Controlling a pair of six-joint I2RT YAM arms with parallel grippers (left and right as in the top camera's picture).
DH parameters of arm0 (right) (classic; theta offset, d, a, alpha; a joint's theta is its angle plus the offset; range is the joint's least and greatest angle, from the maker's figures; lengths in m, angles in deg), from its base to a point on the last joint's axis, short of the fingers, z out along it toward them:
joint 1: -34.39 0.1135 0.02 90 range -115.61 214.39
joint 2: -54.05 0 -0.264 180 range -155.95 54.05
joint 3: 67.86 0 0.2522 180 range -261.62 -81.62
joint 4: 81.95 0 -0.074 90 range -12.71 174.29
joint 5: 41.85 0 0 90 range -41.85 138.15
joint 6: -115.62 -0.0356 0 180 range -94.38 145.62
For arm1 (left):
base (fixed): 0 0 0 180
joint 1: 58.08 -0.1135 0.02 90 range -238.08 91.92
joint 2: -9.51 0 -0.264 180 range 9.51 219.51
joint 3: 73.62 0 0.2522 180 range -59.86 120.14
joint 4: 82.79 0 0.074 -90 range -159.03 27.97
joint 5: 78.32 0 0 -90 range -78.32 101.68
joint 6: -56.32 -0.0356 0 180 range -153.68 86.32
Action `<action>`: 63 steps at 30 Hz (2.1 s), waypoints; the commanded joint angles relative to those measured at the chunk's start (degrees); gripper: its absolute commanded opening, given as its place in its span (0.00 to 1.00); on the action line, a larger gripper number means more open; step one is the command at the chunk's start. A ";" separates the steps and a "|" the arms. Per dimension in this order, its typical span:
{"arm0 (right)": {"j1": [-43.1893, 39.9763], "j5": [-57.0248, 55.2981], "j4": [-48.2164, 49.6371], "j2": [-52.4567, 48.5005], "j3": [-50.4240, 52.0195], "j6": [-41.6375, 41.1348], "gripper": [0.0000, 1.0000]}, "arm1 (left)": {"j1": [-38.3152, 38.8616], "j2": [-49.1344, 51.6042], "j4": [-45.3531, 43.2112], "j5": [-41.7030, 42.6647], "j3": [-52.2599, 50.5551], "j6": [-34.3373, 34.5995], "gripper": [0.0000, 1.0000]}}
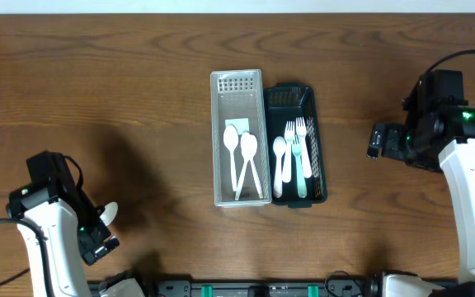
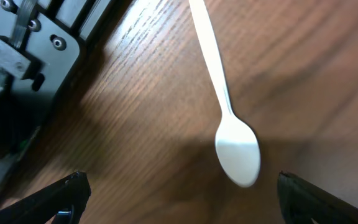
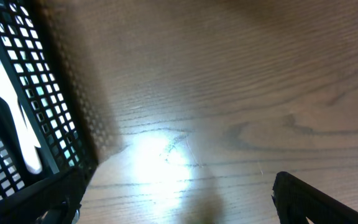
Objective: Pack container
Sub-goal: 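Lower the left gripper to the last white spoon and grasp it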
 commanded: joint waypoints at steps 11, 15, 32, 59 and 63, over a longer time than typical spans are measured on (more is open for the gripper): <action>-0.50 0.15 -1.27 0.15 -0.04 1.51 0.99 | -6.82 9.60 -8.50 0.11 -4.37 0.85 1.00; -0.52 0.15 -1.25 0.15 -0.07 1.75 0.99 | -7.54 13.70 -10.62 -0.07 -4.37 0.48 0.99; -0.52 0.15 -1.44 0.15 -0.04 1.92 0.99 | -7.54 23.06 -22.25 -3.78 -4.37 -7.56 0.94; -0.52 0.13 -1.05 0.15 -0.07 1.92 0.99 | -7.45 32.24 -23.63 -3.48 -4.42 -16.72 0.81; -0.52 0.13 -1.01 0.15 -0.07 1.92 0.99 | -7.30 31.78 -26.84 -2.80 -4.42 -21.46 0.81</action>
